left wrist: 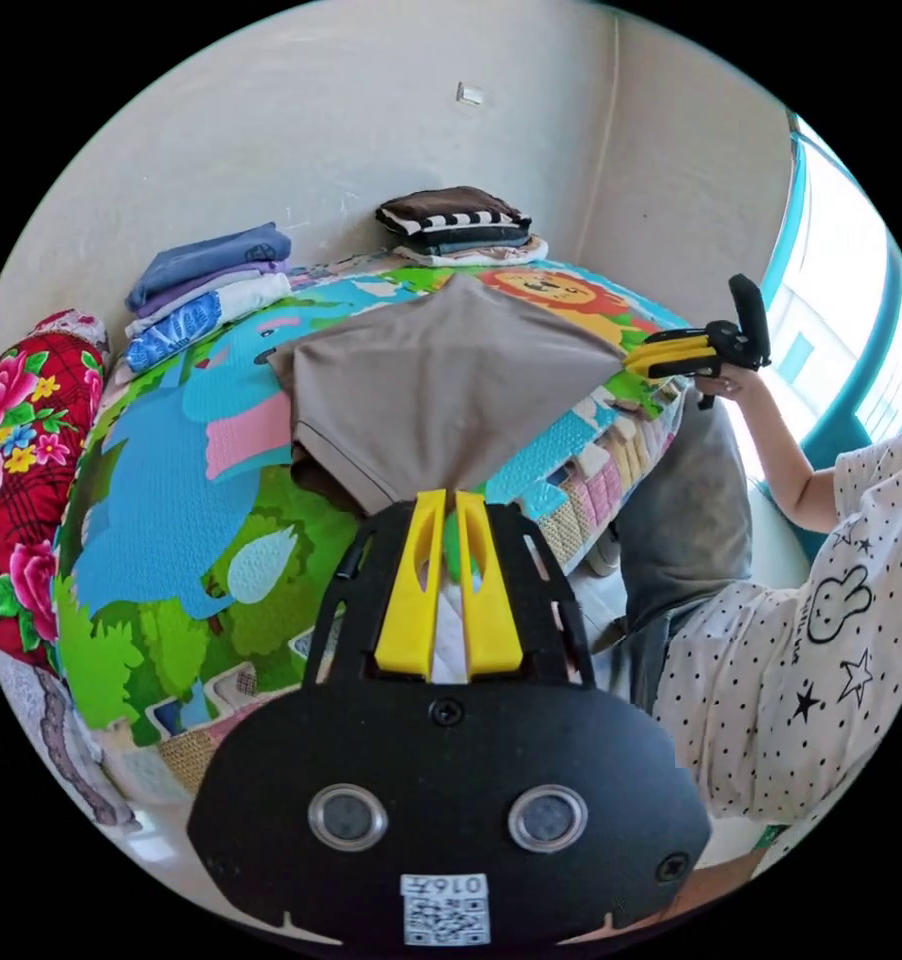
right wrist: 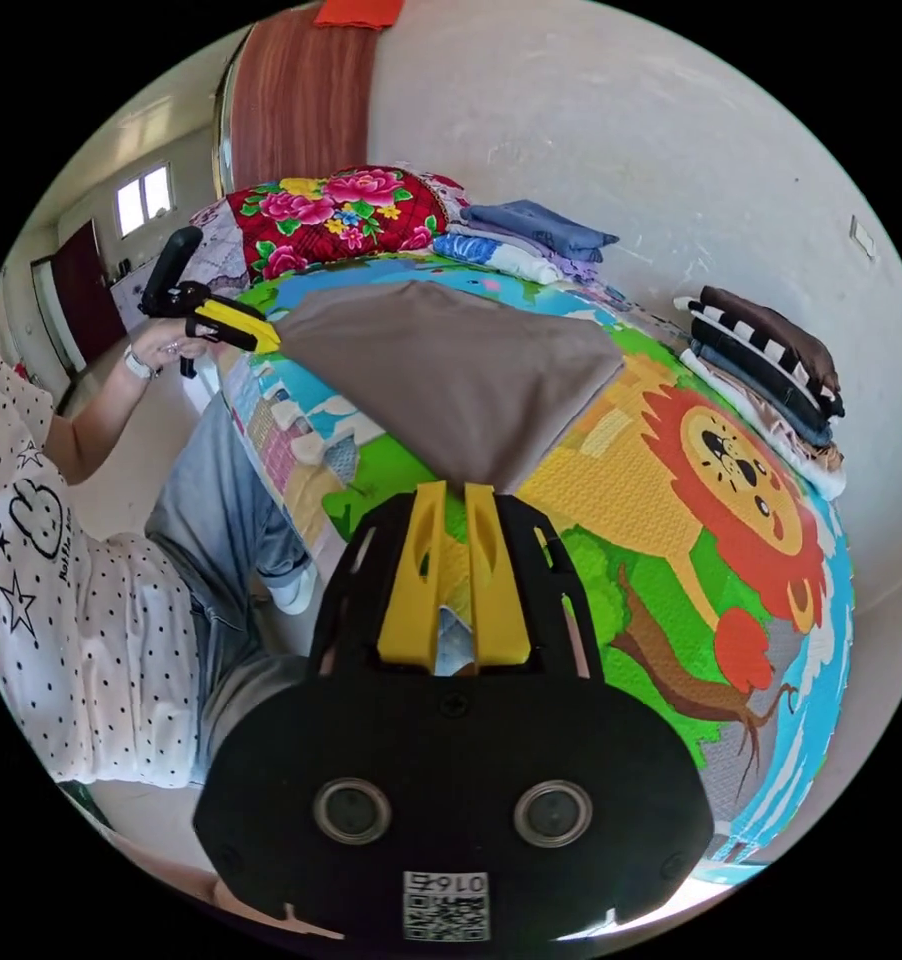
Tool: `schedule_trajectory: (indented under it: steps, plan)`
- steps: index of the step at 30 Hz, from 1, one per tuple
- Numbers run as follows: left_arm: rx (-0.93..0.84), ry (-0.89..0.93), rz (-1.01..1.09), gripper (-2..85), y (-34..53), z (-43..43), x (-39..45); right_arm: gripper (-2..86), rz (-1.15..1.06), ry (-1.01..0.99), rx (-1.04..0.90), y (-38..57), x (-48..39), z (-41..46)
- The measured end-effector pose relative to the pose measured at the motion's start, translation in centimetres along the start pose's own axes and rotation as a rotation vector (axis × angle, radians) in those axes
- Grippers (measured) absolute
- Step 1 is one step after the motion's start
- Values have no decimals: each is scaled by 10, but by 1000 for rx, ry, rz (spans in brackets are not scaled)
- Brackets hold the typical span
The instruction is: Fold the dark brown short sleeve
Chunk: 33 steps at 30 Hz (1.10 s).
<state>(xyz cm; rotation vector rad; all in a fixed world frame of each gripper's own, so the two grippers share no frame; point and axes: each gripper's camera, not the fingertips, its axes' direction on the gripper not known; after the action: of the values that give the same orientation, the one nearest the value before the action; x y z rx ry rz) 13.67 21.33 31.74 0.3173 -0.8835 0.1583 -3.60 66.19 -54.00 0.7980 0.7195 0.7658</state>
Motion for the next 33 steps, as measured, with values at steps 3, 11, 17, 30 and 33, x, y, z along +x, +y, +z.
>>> schedule_trajectory:
  steps: [3, 11, 17, 30, 33]
  plan:
    - [109, -24, 0, 10, 3, -17, 20, 59, -58, 75, 84, 0, -27, -15]
    - [201, -13, 69, 18, -3, -4, 90, 95, -328, 375, 46, -19, -119, 20]
    - [188, -60, 178, 41, -13, 14, 143, 72, -371, 460, 31, -31, -140, 40]
    - [80, -573, 443, 104, -37, 104, 258, 3, -284, 425, 30, -65, -141, 22]
    - [26, -721, 448, 105, -46, 123, 261, 2, -228, 340, 41, -74, -126, 13]
